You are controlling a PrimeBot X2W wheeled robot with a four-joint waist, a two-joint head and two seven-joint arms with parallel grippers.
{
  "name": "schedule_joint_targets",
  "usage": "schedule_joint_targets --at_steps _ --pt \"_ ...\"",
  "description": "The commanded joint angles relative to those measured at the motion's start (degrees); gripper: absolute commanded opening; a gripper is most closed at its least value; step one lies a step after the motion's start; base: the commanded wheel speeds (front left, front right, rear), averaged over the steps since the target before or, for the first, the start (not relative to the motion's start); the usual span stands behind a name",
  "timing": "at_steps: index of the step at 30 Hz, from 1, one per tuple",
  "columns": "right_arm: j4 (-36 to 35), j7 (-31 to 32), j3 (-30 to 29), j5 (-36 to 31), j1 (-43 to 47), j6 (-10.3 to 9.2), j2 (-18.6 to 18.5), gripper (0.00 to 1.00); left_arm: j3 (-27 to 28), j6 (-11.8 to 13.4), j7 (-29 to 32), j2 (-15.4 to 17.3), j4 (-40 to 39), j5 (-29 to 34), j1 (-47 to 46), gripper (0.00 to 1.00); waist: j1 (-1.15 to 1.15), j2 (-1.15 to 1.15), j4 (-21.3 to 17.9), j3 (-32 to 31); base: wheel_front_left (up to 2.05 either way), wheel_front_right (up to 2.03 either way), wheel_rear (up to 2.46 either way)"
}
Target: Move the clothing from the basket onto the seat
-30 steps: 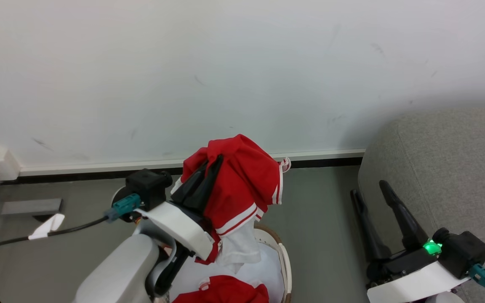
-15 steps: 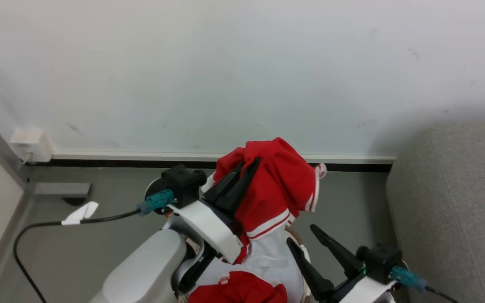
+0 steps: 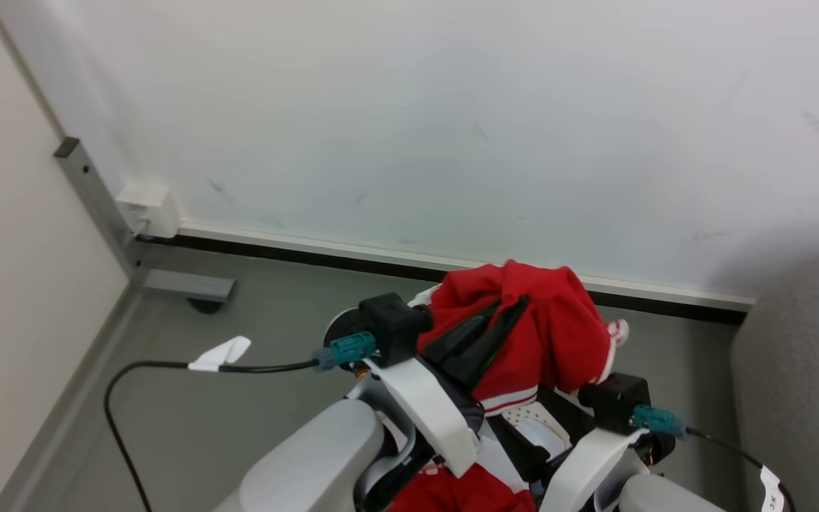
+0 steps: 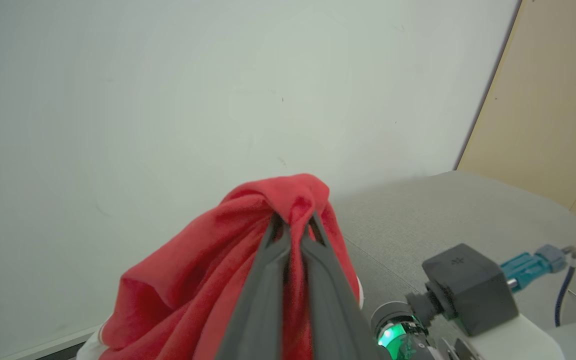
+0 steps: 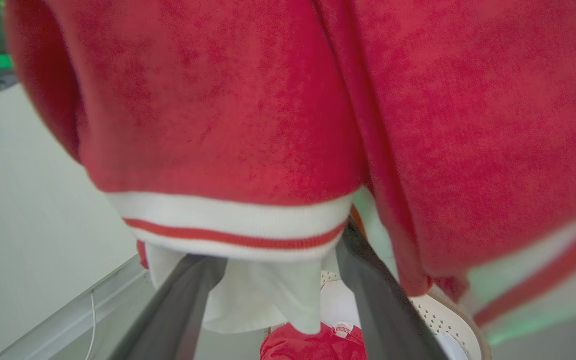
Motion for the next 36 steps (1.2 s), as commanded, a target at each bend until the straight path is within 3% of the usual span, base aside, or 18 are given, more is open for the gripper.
schedule_joint_targets --at_steps 1,6,7,8,9,10,11,12,30,31,33,34,36 --pt "0.2 0.0 0.1 0.6 -1.6 -0.12 0.0 1.00 -0.8 -0.2 0.2 -0.5 -0.3 -0.6 -0.6 0.00 -0.01 0.00 2.1 -0.1 0.00 0.00 0.00" --pt "-1.3 0.0 -4.1 -2.0 -2.1 -0.12 0.1 1.00 -2.7 -0.5 0.3 -1.1 0.1 -2.2 -0.9 0.00 -0.01 0.00 4.5 -0.2 0.00 0.00 0.00" --pt "-1.6 0.0 -5.0 -3.0 -1.7 -0.12 0.2 0.90 -2.9 -0.6 0.3 -1.0 0.4 -2.4 -1.0 0.00 -0.01 0.00 4.8 -0.2 0.00 0.00 0.00" --pt "-1.8 0.0 -5.7 -3.7 -1.2 -0.12 0.3 0.58 -3.1 -0.6 0.3 -1.0 0.7 -2.5 -1.0 0.00 -0.01 0.00 5.0 -0.2 0.00 0.00 0.00" --pt "-1.8 0.0 -5.7 -3.7 -1.2 -0.12 0.3 0.58 -3.1 -0.6 0.3 -1.0 0.7 -2.5 -1.0 0.00 -0.01 0.00 5.0 -0.2 0.00 0.00 0.00" --pt "-2.1 0.0 -6.4 -4.4 -0.8 -0.12 0.4 0.40 -3.2 -0.6 0.3 -0.9 1.0 -2.4 -1.1 0.00 -0.01 0.00 5.1 -0.2 0.00 0.00 0.00" --pt "-2.4 0.0 -7.0 -5.0 -0.5 -0.12 0.4 0.13 -3.3 -0.6 0.2 -0.8 1.2 -2.6 -1.2 0.00 -0.01 0.00 5.2 -0.2 0.00 0.00 0.00" --pt "-2.6 0.0 -7.6 -5.6 -0.2 -0.12 0.6 0.00 -3.4 -0.6 0.1 -0.7 1.4 -2.8 -1.3 0.00 -0.01 0.00 5.3 -0.3 0.00 0.00 0.00" --pt "-11.2 0.0 -14.4 -11.0 5.7 -0.12 -1.3 0.00 -1.4 0.2 -1.0 1.6 6.6 -4.2 -0.2 0.00 -0.01 0.00 1.3 -0.1 0.00 0.00 0.00" --pt "-11.9 0.0 -15.1 -11.4 6.2 -0.12 -1.4 0.00 -1.3 0.2 -1.1 1.7 6.8 -4.2 -0.1 0.04 -0.01 0.00 0.9 -0.1 0.00 0.00 0.00" --pt "-13.2 0.0 -16.1 -12.1 7.0 -0.12 -1.6 0.00 -1.1 0.3 -1.1 1.9 7.0 -4.3 0.4 0.59 -0.01 0.00 0.0 0.0 0.00 0.00 0.00" --pt "-14.0 0.0 -16.7 -12.7 7.4 -0.12 -1.8 0.00 -1.1 0.3 -1.1 1.9 7.1 -4.7 0.7 1.00 -0.01 0.00 -0.4 0.0 0.00 0.00 0.00" --pt "-15.0 0.0 -17.6 -13.5 8.0 -0.12 -2.2 0.00 -0.9 0.4 -1.2 2.2 7.0 -4.8 0.6 1.00 -0.01 0.00 -1.5 0.1 0.00 0.00 0.00"
